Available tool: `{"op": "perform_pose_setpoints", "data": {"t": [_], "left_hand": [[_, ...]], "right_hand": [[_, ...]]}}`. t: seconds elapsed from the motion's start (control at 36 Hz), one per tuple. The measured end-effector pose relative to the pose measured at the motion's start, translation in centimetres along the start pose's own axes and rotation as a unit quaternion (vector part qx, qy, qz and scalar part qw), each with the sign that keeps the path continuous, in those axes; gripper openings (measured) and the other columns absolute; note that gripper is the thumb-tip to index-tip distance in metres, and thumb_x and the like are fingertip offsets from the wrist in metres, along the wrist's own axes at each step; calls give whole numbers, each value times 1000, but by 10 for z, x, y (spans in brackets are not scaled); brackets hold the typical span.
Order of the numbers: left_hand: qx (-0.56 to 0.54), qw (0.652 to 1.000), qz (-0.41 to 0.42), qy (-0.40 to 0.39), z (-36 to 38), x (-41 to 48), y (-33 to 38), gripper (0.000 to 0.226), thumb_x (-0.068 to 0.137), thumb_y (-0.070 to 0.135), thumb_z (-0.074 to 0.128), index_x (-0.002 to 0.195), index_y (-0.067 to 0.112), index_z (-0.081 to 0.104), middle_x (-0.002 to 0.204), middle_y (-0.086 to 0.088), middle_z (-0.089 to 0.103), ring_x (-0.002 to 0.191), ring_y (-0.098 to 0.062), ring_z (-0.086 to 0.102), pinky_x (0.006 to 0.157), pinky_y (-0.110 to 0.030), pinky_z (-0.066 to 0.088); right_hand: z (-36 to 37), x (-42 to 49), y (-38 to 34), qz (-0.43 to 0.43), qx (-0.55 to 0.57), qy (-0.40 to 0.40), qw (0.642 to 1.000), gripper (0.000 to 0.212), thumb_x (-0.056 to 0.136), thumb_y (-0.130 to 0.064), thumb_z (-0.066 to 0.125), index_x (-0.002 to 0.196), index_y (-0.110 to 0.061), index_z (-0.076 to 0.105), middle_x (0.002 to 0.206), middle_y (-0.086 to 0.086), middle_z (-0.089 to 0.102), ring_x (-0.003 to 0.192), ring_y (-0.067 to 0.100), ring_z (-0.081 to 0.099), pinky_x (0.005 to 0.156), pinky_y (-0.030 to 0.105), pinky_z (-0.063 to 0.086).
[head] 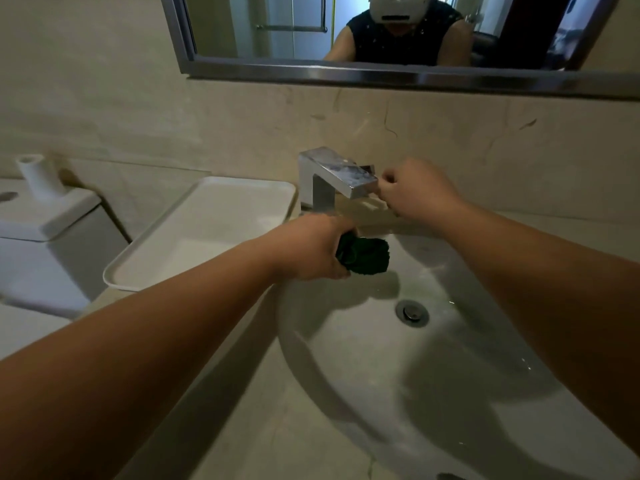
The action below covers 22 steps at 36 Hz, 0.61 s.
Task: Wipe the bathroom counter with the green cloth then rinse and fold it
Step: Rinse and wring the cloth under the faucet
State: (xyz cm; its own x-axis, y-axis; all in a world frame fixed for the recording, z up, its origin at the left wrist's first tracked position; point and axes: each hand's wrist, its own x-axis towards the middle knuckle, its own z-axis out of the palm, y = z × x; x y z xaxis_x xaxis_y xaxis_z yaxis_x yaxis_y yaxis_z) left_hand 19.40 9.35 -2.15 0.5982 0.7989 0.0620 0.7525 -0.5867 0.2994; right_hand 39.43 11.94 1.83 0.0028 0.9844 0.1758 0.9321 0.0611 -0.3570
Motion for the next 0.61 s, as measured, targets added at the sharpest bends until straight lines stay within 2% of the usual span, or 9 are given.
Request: {"op": "perform_pose_setpoints", "data": {"t": [0.06, 0.14, 0.25, 0.33, 0.39, 0.47, 0.56, 0.61], "left_hand": [[-6, 1000, -5, -7, 2, 3, 0, 46, 79, 31, 89, 118, 26, 64, 108, 2, 70, 97, -21, 68, 87, -38, 60], [-16, 999, -22, -29, 3, 9, 0, 47, 80, 34, 89, 119, 25, 65, 107, 0, 72, 94, -20, 69, 84, -39, 61], [-60, 993, -66, -71, 3, 14, 1, 43, 82, 35, 89, 116, 24, 64, 102, 1, 71, 87, -16, 70, 73, -34, 63], [-87, 988, -98, -78, 2, 17, 2, 40, 83, 35, 88, 113, 19, 66, 100, -2, 72, 87, -20, 73, 81, -42, 66], [-112, 985, -107, -73, 2, 20, 1, 38, 83, 32, 88, 112, 18, 68, 101, -4, 73, 90, -23, 74, 85, -45, 65], [-155, 980, -115, -52, 2, 24, 1, 41, 80, 30, 90, 115, 19, 71, 106, -4, 75, 95, -25, 73, 90, -47, 64], [-189, 975, -115, -38, 3, 29, 1, 45, 79, 25, 91, 120, 21, 73, 111, -3, 76, 101, -24, 72, 97, -46, 61], [-219, 968, -114, -32, 3, 32, 1, 44, 79, 21, 91, 119, 22, 74, 112, -3, 77, 103, -24, 73, 99, -47, 60]], "right_hand": [[1, 2, -2, 2, 13, -10, 1000, 38, 104, -36, 50, 77, -15, 67, 76, 11, 69, 71, 29, 64, 62, 36, 46], [2, 10, -3, 17, 42, 16, 999, 51, 104, -47, 48, 80, -9, 72, 77, 17, 73, 72, 36, 69, 71, 47, 57], [-1, 20, 0, 64, 72, 10, 995, 50, 102, -50, 49, 80, -10, 70, 79, 15, 75, 70, 33, 74, 78, 48, 62], [-2, 20, 1, 94, 93, -28, 991, 54, 103, -53, 48, 89, -6, 70, 87, 17, 76, 75, 34, 75, 80, 49, 63], [-2, 17, 4, 83, 106, -49, 990, 47, 105, -46, 49, 93, -6, 70, 90, 18, 76, 72, 31, 73, 80, 48, 62], [-4, 4, 9, 40, 140, -90, 985, 25, 103, -29, 57, 94, -10, 71, 94, 21, 76, 70, 27, 67, 77, 44, 61], [-4, -14, 11, 8, 164, -159, 974, 17, 99, -22, 64, 106, -11, 75, 99, 14, 77, 88, 32, 73, 87, 46, 61], [-3, -25, 11, -11, 173, -199, 965, 21, 98, -26, 69, 115, -16, 75, 107, 9, 77, 98, 25, 74, 88, 41, 60]]}}
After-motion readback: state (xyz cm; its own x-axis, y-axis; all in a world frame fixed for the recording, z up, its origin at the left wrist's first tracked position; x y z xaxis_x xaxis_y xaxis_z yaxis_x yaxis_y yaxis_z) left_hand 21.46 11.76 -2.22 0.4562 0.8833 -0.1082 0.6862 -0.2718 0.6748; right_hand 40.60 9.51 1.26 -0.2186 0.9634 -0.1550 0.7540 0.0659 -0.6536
